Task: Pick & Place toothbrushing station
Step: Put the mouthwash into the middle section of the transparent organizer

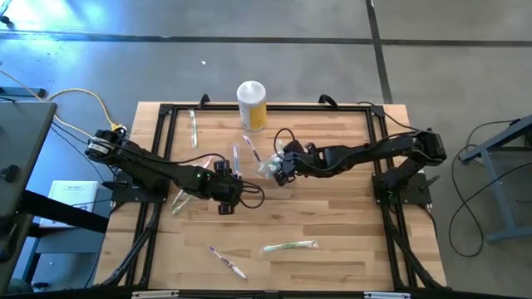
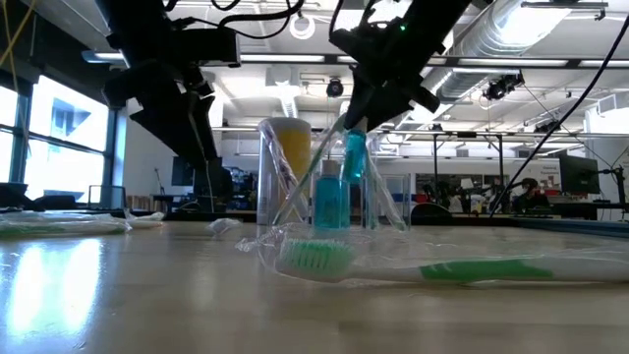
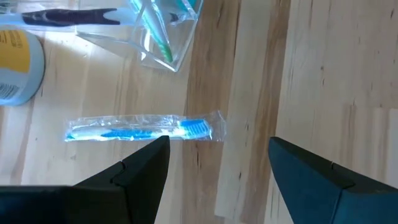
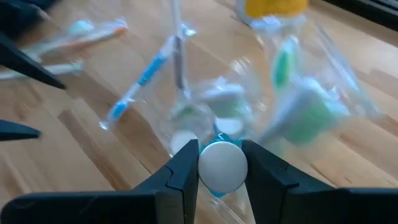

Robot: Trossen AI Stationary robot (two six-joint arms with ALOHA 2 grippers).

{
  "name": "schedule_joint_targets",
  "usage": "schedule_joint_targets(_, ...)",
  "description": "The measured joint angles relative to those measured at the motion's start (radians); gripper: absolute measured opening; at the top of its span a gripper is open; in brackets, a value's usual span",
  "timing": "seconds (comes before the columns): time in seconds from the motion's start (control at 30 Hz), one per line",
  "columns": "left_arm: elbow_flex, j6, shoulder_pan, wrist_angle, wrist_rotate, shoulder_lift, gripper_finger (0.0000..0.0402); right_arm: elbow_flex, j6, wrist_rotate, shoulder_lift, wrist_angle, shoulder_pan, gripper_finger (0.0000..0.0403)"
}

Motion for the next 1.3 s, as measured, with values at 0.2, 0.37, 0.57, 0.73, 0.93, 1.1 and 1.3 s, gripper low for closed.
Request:
schedule_joint_targets(0.2, 0.000, -0.028, 0.000, -0.022, 0.001, 0.000, 0.0264, -0.002, 0.040, -0.001, 0.001, -0.007, -0.009, 0.0095)
schedule_joint_targets(0.37, 0.000, -0.033, 0.000, -0.025, 0.001, 0.000, 0.0264, -0.002, 0.047, -0.003, 0.001, -0.007, -0.013, 0.0095)
schedule_joint_targets(0.57, 0.000, -0.033, 0.000, -0.025, 0.001, 0.000, 0.0264, -0.002, 0.051, -0.006, 0.001, -0.008, -0.012, 0.0095)
schedule_joint_targets(0.73, 0.000, -0.033, 0.000, -0.020, 0.001, 0.000, 0.0264, -0.002, 0.070, -0.006, 0.001, -0.009, -0.013, 0.0095)
schedule_joint_targets(0.93, 0.000, -0.033, 0.000, -0.020, 0.001, 0.000, 0.0264, -0.002, 0.077, -0.006, 0.001, -0.011, -0.012, 0.0095)
schedule_joint_targets(1.1, 0.000, -0.033, 0.000, -0.021, 0.001, 0.000, 0.0264, -0.001, 0.098, -0.004, 0.014, -0.005, -0.012, 0.0096)
schedule_joint_targets(1.3, 0.000, -0.033, 0.000, -0.022, 0.001, 0.000, 0.0264, -0.001, 0.099, -0.015, 0.050, -0.001, -0.019, 0.0096)
